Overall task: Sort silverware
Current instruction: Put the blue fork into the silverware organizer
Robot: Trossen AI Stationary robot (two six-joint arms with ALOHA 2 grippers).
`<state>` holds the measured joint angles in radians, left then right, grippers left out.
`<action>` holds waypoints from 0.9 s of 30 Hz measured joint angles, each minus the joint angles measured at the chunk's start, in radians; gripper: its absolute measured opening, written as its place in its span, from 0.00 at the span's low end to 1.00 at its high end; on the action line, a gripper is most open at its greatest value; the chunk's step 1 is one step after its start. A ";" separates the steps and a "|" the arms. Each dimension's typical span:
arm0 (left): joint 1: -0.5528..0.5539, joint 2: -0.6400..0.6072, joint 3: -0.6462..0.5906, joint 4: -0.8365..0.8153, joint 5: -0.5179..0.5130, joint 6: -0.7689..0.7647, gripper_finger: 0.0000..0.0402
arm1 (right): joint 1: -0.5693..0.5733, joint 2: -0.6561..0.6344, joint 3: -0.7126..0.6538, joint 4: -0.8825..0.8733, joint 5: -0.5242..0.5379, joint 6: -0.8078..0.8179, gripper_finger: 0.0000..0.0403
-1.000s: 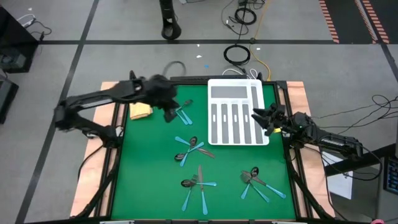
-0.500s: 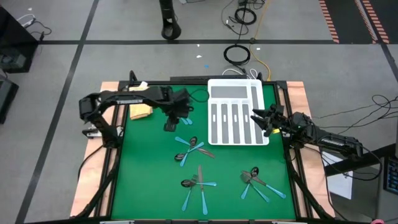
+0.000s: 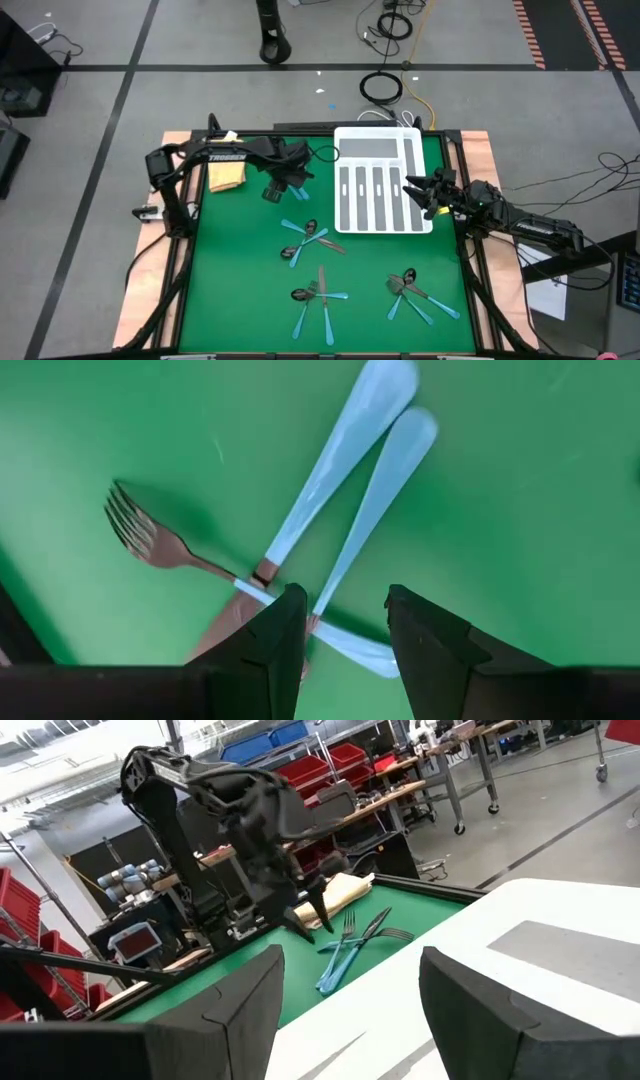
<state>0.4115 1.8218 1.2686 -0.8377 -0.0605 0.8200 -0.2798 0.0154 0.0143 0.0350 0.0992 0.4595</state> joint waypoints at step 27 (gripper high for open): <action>0.057 0.022 -0.054 0.105 0.086 0.139 0.37 | 0.000 0.000 0.000 -0.002 0.001 -0.003 0.54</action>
<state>0.4683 1.8442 1.2146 -0.7330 0.0258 0.9588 -0.2798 0.0158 0.0143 0.0334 0.0998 0.4561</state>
